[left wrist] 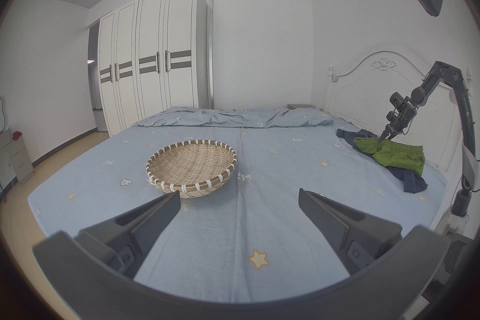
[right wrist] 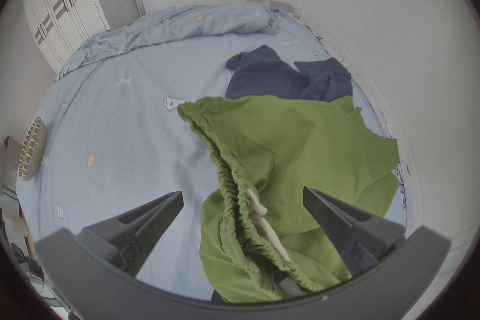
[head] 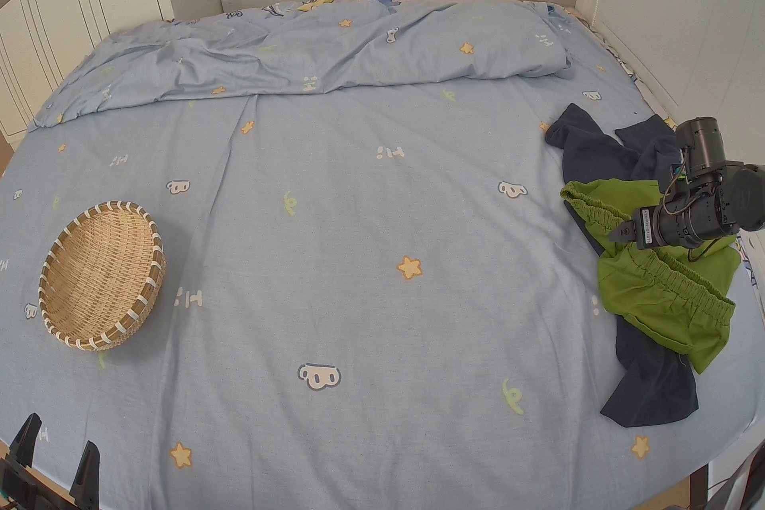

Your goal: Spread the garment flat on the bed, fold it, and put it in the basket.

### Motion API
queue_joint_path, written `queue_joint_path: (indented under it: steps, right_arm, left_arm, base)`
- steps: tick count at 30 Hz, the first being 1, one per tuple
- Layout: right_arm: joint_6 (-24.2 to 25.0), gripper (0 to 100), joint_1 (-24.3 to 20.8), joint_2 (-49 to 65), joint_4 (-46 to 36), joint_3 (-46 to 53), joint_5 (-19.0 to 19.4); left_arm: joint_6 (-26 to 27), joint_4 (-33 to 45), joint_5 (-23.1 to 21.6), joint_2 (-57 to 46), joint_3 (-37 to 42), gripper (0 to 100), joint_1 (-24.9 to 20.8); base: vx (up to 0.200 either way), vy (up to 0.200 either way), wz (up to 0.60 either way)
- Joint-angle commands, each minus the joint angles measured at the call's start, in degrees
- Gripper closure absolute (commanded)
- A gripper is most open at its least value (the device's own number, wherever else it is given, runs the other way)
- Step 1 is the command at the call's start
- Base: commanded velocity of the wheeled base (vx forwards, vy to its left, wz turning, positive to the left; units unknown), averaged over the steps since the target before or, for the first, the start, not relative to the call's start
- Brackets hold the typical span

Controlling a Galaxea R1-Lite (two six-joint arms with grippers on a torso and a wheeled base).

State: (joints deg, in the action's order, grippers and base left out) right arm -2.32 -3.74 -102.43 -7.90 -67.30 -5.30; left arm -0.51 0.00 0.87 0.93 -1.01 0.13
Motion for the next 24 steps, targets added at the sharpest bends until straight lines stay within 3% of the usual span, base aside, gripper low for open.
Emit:
queue_joint_path:
  steps: [1,6,7,17,20,24]
  right_arm:
    - [0.03,0,-0.21,-2.43,-0.01,-0.11,0.03]
    - [0.12,0,-0.39,-3.13,0.08,0.07,0.03]
    - [0.12,100,-0.39,-3.22,0.17,-0.02,0.03]
    - [2.14,100,-0.04,-3.31,-1.07,-2.39,0.03]
    - [3.63,100,-0.48,-3.04,-3.79,-4.06,0.12]
    - [10.23,100,-2.50,-0.23,-14.16,-11.53,0.38]
  left_arm:
    - [-0.02,0.00,0.01,-0.57,1.01,0,0.04]
    - [-0.02,0.00,0.01,-0.57,1.01,0,0.04]
    - [-0.02,0.00,0.01,-0.57,1.01,0,0.04]
    - [-0.02,0.00,0.01,-0.57,1.01,0,0.04]
    - [-0.02,0.00,0.01,-0.49,1.01,0,-0.05]
    - [-0.02,0.00,0.01,-0.57,1.01,0,0.04]
  base:
    - [0.000,0.000,0.00]
    - [0.000,0.000,0.00]
    - [0.000,0.000,0.00]
    - [0.000,0.000,0.00]
    - [0.000,0.000,0.00]
    - [0.000,0.000,0.00]
